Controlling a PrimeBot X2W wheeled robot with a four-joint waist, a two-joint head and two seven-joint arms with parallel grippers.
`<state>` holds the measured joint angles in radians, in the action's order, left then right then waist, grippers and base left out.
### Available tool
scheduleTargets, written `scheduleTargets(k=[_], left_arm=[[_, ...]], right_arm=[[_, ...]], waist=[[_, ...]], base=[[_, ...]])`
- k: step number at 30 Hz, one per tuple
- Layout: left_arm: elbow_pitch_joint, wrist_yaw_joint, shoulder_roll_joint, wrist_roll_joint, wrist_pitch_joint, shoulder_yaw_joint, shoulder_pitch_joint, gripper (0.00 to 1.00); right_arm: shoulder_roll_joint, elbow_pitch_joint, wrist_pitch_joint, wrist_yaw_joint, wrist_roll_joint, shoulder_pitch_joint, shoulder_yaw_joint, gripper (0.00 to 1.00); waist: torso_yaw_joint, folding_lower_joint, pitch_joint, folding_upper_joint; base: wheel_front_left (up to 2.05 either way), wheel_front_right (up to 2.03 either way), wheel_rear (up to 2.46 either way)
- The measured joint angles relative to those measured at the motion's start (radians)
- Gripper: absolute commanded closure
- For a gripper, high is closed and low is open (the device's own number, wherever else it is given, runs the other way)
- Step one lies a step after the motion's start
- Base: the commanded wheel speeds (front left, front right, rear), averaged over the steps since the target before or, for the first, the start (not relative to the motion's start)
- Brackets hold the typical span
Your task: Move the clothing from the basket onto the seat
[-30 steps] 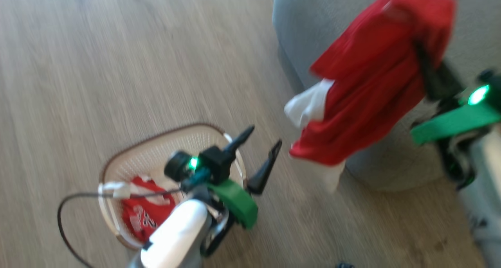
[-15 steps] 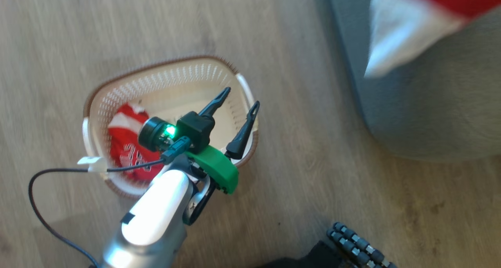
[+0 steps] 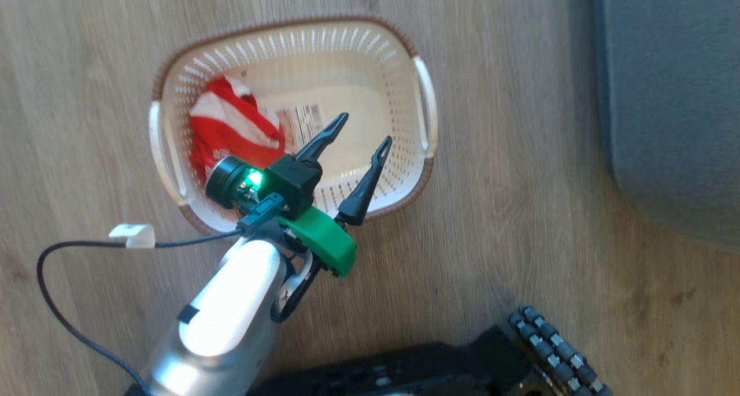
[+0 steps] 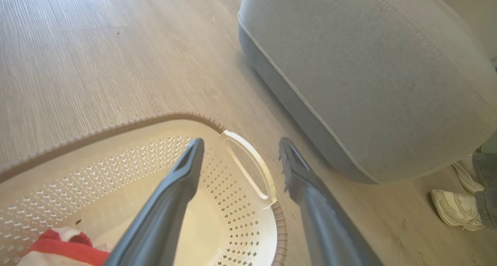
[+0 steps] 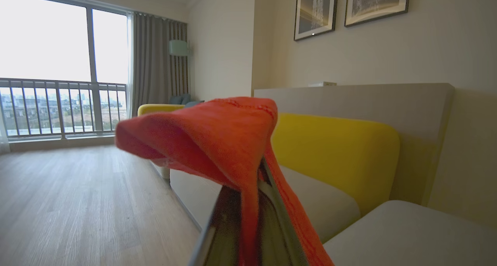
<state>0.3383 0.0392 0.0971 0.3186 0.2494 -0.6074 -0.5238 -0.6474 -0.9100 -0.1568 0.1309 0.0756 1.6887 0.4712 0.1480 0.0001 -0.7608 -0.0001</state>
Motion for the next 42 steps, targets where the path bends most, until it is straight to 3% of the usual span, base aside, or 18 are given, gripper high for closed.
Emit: scheduleTargets(k=[10, 11, 12, 13, 19, 26, 31, 42], left_arm=[[-0.005, -0.025, 0.047, -0.012, 0.0, 0.032, -0.001, 0.0], [-0.007, -0.026, 0.049, -0.012, 0.0, 0.033, 0.0, 0.0], [-0.01, -0.028, 0.05, -0.012, 0.0, 0.035, 0.001, 0.0], [-0.012, -0.034, 0.052, -0.011, 0.0, 0.037, 0.004, 0.0], [-0.004, -0.039, 0.064, -0.002, 0.0, 0.046, 0.028, 0.0], [0.048, -0.033, 0.033, 0.043, 0.0, 0.064, 0.065, 0.0], [0.066, -0.03, 0.015, 0.061, 0.0, 0.107, 0.146, 0.0], [0.061, -0.025, -0.011, 0.048, 0.0, 0.257, 0.268, 0.0]], right_arm=[[0.191, -0.192, -0.082, 0.0, -0.144, -0.275, 0.111, 1.0], [0.199, -0.196, -0.086, 0.0, -0.158, -0.278, 0.116, 0.85], [0.203, -0.196, -0.089, 0.0, -0.17, -0.279, 0.122, 0.62], [0.205, -0.199, -0.091, 0.0, -0.181, -0.28, 0.127, 0.0], [0.23, -0.225, -0.096, 0.0, -0.266, -0.331, 0.09, 0.0], [0.341, -0.22, -0.096, 0.0, -0.254, -0.503, -0.093, 0.0], [0.426, -0.038, -0.096, 0.0, -0.1, -0.719, -0.242, 0.0], [0.436, 0.383, -0.096, 0.0, 0.06, -1.23, -0.431, 0.0]], waist=[[0.023, 0.0002, -0.105, 0.0], [0.026, 0.0001, -0.1, 0.0], [0.029, -0.0001, -0.093, 0.0], [0.033, -0.0001, -0.086, 0.0], [0.061, -0.0001, -0.02, 0.0], [0.08, -0.0001, 0.124, 0.0001], [0.084, -0.0002, 0.252, 0.0001], [0.026, -0.0003, 0.496, 0.0001]], base=[[0.0, 0.0, 0.0], [0.0, 0.0, 0.0], [0.0, 0.0, 0.0], [0.0, 0.0, 0.0], [0.0, 0.0, 0.0], [0.0, 0.0, 0.0], [0.0, 0.0, 0.0], [0.0, 0.0, 0.0]])
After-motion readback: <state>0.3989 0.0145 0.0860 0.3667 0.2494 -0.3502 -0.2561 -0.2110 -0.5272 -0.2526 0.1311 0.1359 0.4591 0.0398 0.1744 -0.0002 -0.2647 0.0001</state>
